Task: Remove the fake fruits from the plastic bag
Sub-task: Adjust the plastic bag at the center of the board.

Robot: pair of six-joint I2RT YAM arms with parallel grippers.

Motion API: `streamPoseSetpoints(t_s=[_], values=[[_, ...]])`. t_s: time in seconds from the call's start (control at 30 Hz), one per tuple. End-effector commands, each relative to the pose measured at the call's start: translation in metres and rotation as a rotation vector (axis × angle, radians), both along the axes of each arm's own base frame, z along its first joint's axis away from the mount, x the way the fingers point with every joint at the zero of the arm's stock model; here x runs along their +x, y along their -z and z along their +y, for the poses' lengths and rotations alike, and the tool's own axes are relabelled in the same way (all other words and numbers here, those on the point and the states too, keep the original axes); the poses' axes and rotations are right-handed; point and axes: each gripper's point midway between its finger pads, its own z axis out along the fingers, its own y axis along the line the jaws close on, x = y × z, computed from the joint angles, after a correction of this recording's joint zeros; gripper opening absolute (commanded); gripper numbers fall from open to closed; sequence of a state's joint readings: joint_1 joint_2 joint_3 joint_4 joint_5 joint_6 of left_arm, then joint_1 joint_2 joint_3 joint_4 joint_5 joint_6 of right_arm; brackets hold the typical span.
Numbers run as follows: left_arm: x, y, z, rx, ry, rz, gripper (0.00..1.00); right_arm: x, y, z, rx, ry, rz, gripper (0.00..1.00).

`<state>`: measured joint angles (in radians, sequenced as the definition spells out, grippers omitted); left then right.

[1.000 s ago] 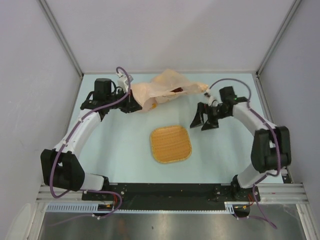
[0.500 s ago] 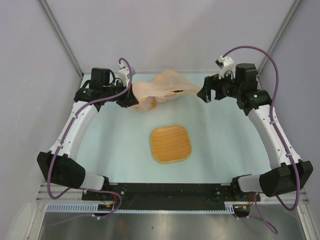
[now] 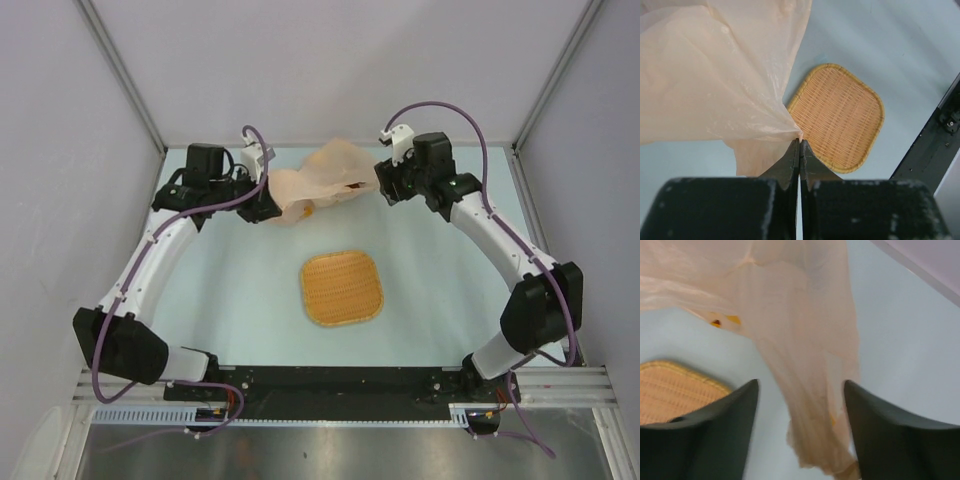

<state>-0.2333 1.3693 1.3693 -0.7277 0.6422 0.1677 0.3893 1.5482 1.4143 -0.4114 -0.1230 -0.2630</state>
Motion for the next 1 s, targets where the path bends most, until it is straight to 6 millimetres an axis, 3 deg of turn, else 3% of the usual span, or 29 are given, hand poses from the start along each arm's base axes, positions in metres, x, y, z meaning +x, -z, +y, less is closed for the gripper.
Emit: streamPoseSetpoints(t_s=[0.0,0.03,0.07,0.1,0.13,0.17,0.2,0.23,0.3,0.33,0.37,0.4,0.43,0.47,0.5,0.57,0.6,0.63,0.67,0.7,0.73,0.77,0.8,0.83,0.87,0.9,0.93,0.97], values=[[0.012,-0.018,-0.004,-0.039,-0.023,-0.059,0.00,0.040,-0.022,-0.023,-0.028,0.096,-0.099,0.57],[0.018,-0.012,-0.002,-0.019,-0.033,-0.051,0.00,0.047,-0.019,-0.021,-0.016,0.081,-0.091,0.51],[0.028,-0.021,-0.001,-0.010,-0.040,-0.084,0.00,0.055,-0.023,-0.023,0.007,0.089,-0.101,0.39],[0.035,-0.025,-0.001,0.001,-0.039,-0.098,0.00,0.067,-0.045,-0.019,0.047,0.077,-0.142,0.31],[0.056,-0.036,0.000,0.026,-0.048,-0.140,0.00,0.083,-0.037,-0.015,0.067,0.081,-0.120,0.15],[0.069,-0.044,0.003,0.034,-0.062,-0.165,0.00,0.095,-0.038,-0.017,0.120,0.112,-0.096,0.07],[0.084,-0.053,0.004,0.039,-0.079,-0.186,0.00,0.111,-0.083,-0.012,0.195,0.107,-0.169,0.00],[0.110,-0.082,0.004,0.036,-0.108,-0.259,0.00,0.130,-0.067,-0.008,0.219,0.115,-0.134,0.00],[0.138,-0.110,0.002,0.027,-0.130,-0.332,0.00,0.154,-0.101,-0.008,0.284,0.138,-0.217,0.00],[0.148,-0.158,0.001,-0.001,-0.142,-0.453,0.00,0.165,-0.149,-0.007,0.322,0.133,-0.338,0.00],[0.171,-0.150,-0.003,-0.001,-0.142,-0.457,0.00,0.182,-0.145,-0.006,0.329,0.148,-0.353,0.00],[0.182,-0.168,-0.004,-0.020,-0.148,-0.520,0.00,0.194,-0.155,-0.011,0.345,0.185,-0.390,0.00],[0.187,-0.198,-0.005,-0.054,-0.143,-0.604,0.00,0.193,-0.211,-0.018,0.406,0.200,-0.511,0.00],[0.199,-0.199,-0.007,-0.068,-0.142,-0.628,0.00,0.210,-0.199,-0.020,0.424,0.228,-0.505,0.00],[0.205,-0.227,-0.009,-0.122,-0.152,-0.728,0.00,0.213,-0.217,-0.036,0.484,0.288,-0.537,0.00],[0.211,-0.256,-0.004,-0.177,-0.201,-0.826,0.00,0.202,-0.255,-0.051,0.510,0.340,-0.636,0.00],[0.210,-0.282,-0.005,-0.234,-0.210,-0.906,0.00,0.199,-0.263,-0.057,0.492,0.341,-0.664,0.00],[0.200,-0.304,-0.006,-0.265,-0.199,-0.959,0.00,0.191,-0.272,-0.062,0.497,0.346,-0.675,0.00],[0.191,-0.314,-0.012,-0.287,-0.158,-0.979,0.00,0.187,-0.274,-0.069,0.504,0.353,-0.660,0.00],[0.178,-0.325,-0.015,-0.309,-0.129,-0.987,0.00,0.172,-0.293,-0.088,0.535,0.376,-0.670,0.00],[0.168,-0.326,-0.021,-0.320,-0.098,-0.975,0.00,0.166,-0.289,-0.096,0.542,0.387,-0.625,0.00],[0.158,-0.321,-0.027,-0.338,-0.059,-0.939,0.00,0.165,-0.270,-0.097,0.539,0.372,-0.555,0.00],[0.135,-0.330,-0.028,-0.349,-0.024,-0.938,0.00,0.143,-0.283,-0.105,0.551,0.370,-0.551,0.00],[0.139,-0.297,-0.035,-0.334,-0.002,-0.844,0.00,0.139,-0.270,-0.120,0.554,0.399,-0.499,0.00],[0.132,-0.280,-0.039,-0.349,0.014,-0.758,0.00,0.129,-0.263,-0.124,0.555,0.391,-0.460,0.00],[0.120,-0.264,-0.045,-0.353,0.062,-0.703,0.00,0.132,-0.210,-0.127,0.531,0.425,-0.332,0.00],[0.107,-0.228,-0.051,-0.342,0.090,-0.600,0.00,0.106,-0.219,-0.135,0.533,0.430,-0.345,0.00],[0.095,-0.207,-0.054,-0.324,0.122,-0.544,0.00,0.098,-0.192,-0.136,0.503,0.436,-0.295,0.00]])
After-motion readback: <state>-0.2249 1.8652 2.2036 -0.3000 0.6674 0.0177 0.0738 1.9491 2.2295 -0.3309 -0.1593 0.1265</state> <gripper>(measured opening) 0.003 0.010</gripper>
